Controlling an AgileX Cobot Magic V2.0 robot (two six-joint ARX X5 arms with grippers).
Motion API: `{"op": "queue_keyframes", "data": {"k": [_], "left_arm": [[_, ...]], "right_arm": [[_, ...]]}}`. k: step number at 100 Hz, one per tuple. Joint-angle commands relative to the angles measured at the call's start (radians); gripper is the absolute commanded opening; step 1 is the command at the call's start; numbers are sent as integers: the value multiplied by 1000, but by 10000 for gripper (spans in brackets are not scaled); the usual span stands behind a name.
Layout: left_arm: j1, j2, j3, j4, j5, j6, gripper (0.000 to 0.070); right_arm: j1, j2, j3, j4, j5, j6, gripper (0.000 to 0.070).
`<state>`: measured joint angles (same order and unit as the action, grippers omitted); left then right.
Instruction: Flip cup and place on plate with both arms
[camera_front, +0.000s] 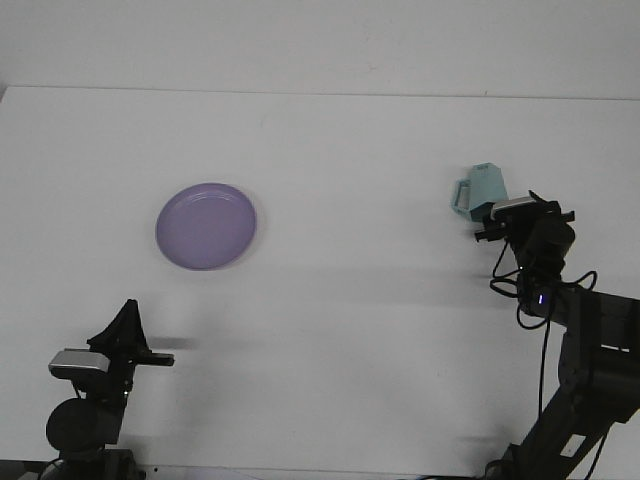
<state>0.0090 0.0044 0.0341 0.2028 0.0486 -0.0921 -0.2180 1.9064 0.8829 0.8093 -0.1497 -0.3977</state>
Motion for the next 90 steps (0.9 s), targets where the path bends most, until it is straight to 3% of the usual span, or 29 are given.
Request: {"op": "queue_keyframes", "data": {"k": [1,29,34,46,53,72,90], "left_arm": [[-1,-1,-20,0,3,0,12],[-1,-1,-20,1,3,0,12],[-1,-1,-20,2,3,0,12],[-1,-1,-20,3,3,0,12],[-1,-1,-20,5,3,0,12],[-1,-1,-20,8,3,0,12],[-1,-1,-20,9,3,0,12]], "right_arm": [[-5,51,58,-20,-18,-26,431],[-5,170,212,-63,-63,-27,408],[-5,178,224,-63,-69,-27,346],[-5,178,230,-58,-101,-34,99],[-5,178,230,-55,-116,-42,13],[-5,175,230,-53,-118,-32,10],[-5,119,230,-87,-141,58,10]]}}
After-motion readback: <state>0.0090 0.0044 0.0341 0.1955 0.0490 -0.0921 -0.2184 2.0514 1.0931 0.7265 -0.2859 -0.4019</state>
